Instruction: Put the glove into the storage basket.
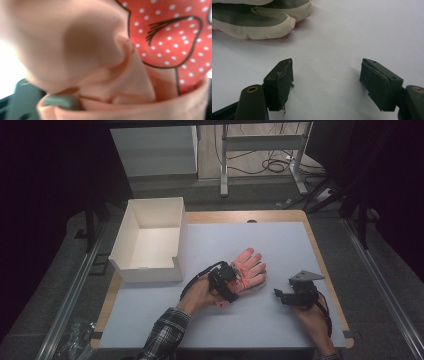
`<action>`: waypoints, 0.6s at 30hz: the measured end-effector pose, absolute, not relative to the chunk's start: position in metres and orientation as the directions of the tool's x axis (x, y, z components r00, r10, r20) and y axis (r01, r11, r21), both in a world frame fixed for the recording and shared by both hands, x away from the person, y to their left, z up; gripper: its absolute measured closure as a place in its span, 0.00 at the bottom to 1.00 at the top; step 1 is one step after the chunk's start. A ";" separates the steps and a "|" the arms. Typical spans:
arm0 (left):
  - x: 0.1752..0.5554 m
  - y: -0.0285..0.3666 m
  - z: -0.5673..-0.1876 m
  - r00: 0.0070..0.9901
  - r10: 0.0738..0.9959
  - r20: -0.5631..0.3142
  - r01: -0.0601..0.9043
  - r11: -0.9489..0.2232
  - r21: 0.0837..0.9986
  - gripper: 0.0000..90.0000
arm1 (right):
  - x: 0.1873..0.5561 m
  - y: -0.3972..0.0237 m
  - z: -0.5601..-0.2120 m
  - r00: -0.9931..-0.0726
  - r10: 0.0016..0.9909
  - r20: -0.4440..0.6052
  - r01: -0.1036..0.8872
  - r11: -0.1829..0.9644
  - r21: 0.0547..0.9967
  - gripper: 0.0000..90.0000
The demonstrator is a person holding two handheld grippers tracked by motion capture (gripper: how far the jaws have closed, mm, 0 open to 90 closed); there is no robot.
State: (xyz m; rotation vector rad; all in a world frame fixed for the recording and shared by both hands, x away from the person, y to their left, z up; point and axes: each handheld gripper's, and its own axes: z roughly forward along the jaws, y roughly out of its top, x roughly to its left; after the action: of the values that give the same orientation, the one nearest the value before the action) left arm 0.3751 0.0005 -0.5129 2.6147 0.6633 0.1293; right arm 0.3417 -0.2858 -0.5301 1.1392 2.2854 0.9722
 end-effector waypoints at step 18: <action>0.374 0.007 -0.499 0.827 0.557 -0.075 0.522 -0.712 0.470 0.46 | 0.342 -0.286 -0.530 -0.585 0.810 -0.048 0.527 0.424 0.736 0.30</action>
State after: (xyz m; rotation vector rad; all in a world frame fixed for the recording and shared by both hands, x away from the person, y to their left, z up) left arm 0.3740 0.0066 -0.4991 2.5260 0.7967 0.0980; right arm 0.3418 -0.2859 -0.5300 1.1387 2.2860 0.9724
